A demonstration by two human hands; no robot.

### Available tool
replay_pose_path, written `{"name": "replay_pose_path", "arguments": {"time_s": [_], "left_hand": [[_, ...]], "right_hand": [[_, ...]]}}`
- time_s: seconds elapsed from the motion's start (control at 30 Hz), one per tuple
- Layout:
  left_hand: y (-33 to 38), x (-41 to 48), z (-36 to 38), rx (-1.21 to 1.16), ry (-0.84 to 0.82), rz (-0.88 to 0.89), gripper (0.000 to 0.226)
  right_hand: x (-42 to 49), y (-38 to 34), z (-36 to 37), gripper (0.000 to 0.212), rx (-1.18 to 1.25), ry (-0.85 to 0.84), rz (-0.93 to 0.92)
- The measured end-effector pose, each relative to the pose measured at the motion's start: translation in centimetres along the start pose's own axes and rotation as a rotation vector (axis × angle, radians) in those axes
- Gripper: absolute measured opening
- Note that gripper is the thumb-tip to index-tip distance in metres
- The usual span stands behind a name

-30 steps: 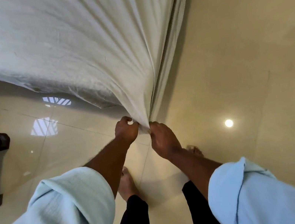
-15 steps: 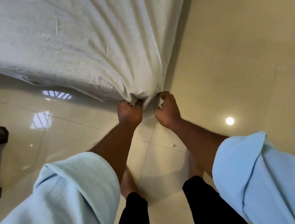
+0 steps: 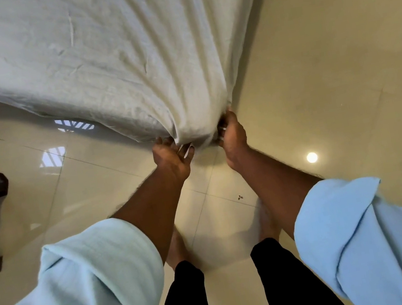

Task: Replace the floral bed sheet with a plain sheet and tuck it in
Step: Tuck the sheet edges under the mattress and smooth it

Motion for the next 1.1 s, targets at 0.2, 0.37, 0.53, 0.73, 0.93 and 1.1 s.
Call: {"name": "replay_pose_path", "arguments": {"time_s": [0.2,0.37,0.53,0.73,0.93,1.1], "left_hand": [[0.2,-0.6,2.6,-0.235,-0.002,-0.062,0.082],[0.7,-1.0,4.1,-0.332,-0.042,-0.042,0.106],[2.0,-2.3,5.5,-0.386,-0.079,0.013,0.1],[2.6,-1.4,3.5,-0.314,0.032,-0.025,0.061],[1.3,-2.1,4.8,-0.228,0.099,-0.253,0.053],[2.8,-0.7,3.5,-0.198,0.073,-0.209,0.072]], "right_hand": [[0.0,-1.3,2.6,0.06,-0.008,-0.067,0.056],[0.0,-2.2,2.4,0.05,0.264,-0.132,0.052],[0.3,-2.3,4.7,0.055,0.575,-0.227,0.082],[2.6,-0.9,6.5,0.093,0.574,-0.444,0.231],[3.4,0.0,5.8,0.106,0.592,-0.432,0.319],[3.3,-0.3,6.3,0.108,0.613,-0.544,0.293]]}}
Point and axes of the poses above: each hand's wrist, its own x-axis towards the middle knuckle, its own z-axis out of the palm, y = z × x, the point moved 6 cm from there along x, towards the middle knuckle, and after that the axes turned 14 degrees about -y, right-handed, at the moved point
